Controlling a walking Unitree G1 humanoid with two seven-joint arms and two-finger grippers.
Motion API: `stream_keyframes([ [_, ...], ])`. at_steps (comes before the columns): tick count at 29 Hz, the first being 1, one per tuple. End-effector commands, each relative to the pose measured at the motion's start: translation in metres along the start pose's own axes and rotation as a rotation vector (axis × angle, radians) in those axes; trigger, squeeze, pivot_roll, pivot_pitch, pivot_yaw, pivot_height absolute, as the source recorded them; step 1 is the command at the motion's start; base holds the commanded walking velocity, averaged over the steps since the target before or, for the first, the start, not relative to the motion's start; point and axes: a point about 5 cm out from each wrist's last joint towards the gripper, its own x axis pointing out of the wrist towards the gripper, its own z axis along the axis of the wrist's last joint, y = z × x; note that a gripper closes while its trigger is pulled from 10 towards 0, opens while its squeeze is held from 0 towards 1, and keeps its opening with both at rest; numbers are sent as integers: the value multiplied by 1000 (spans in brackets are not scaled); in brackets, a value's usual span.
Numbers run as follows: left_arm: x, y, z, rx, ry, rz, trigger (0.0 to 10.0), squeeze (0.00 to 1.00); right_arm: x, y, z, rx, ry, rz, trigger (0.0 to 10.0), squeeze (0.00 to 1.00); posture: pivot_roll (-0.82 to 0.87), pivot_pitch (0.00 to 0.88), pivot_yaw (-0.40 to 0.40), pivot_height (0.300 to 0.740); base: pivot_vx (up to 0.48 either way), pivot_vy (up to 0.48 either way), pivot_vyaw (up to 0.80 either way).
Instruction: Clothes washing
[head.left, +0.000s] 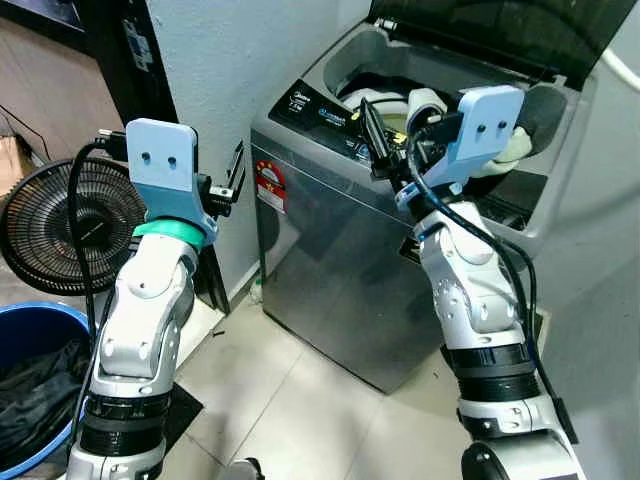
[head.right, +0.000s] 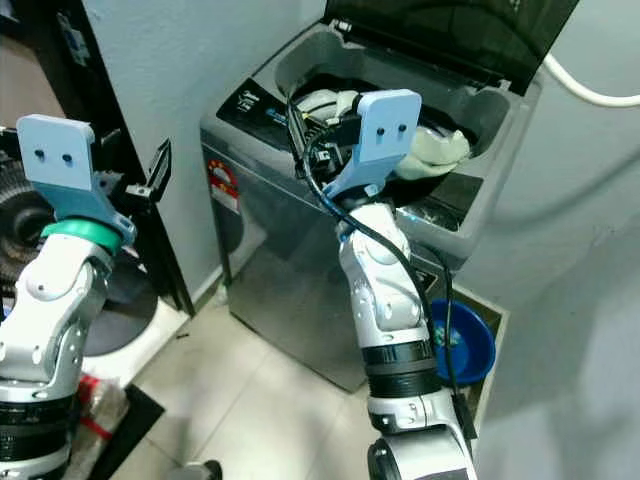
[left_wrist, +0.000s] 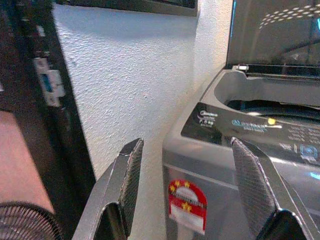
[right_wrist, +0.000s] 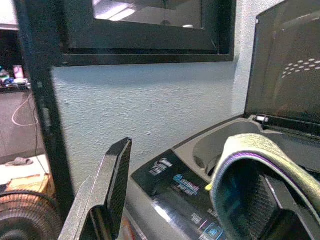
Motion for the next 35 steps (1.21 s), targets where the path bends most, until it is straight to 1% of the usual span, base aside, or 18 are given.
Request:
stream_keyframes([
  [1, 0, -2, -1, -2, 3, -5, 10000, 0, 1, -2, 1, -4, -9, -14, 10000, 0, 36, 0, -15, 740, 450, 0, 0],
  [10, 0, -2, -2, -4, 8, -4, 10000, 0, 0, -5, 2, -10, -12, -27, 10000, 0, 37, 0, -16, 740, 443, 0, 0],
  [13, 0, -2, -5, -1, 28, -2, 10000, 0, 0, -5, 2, -11, -12, -29, 10000, 0, 37, 0, -16, 740, 0, 0, 0],
  [23, 0, -3, -4, -9, 17, -7, 10000, 0, 1, -6, 1, -12, -12, -30, 10000, 0, 38, 0, -16, 740, 0, 0, 0],
  [25, 1, 1, 0, -14, -10, 32, 10000, 0, 2, -5, 3, -34, -20, -20, 10000, 0, 38, 0, -17, 740, 0, 0, 0],
  [28, 2, 3, 1, -12, -21, 51, 10000, 0, 2, -5, 4, -49, -24, -14, 10000, 0, 38, 0, -17, 740, 0, 0, 0],
  [29, 3, 4, 2, -10, -27, 62, 10000, 0, 5, -3, 7, -83, -38, 16, 10000, 0, 38, 0, -17, 740, 0, 0, 0],
  [31, 3, 0, 1, -6, -23, 36, 10000, 0, 26, 14, 15, -179, -46, 181, 10000, 0, 39, 0, -17, 740, 0, 0, 0],
  [32, 3, -1, 1, -5, -20, 25, 10000, 0, 33, 19, 17, -210, -45, 229, 10000, 0, 39, 0, -17, 740, 0, 0, 0],
  [33, 2, -3, 1, -5, -19, 17, 10000, 0, 38, 22, 17, -229, -30, 256, 10000, 0, 40, 0, -19, 740, 0, 0, 0],
  [35, 2, -3, 1, -5, -19, 14, 10000, 0, 40, 24, 15, -238, -12, 266, 10000, 0, 40, 0, -19, 740, 0, 0, 0],
])
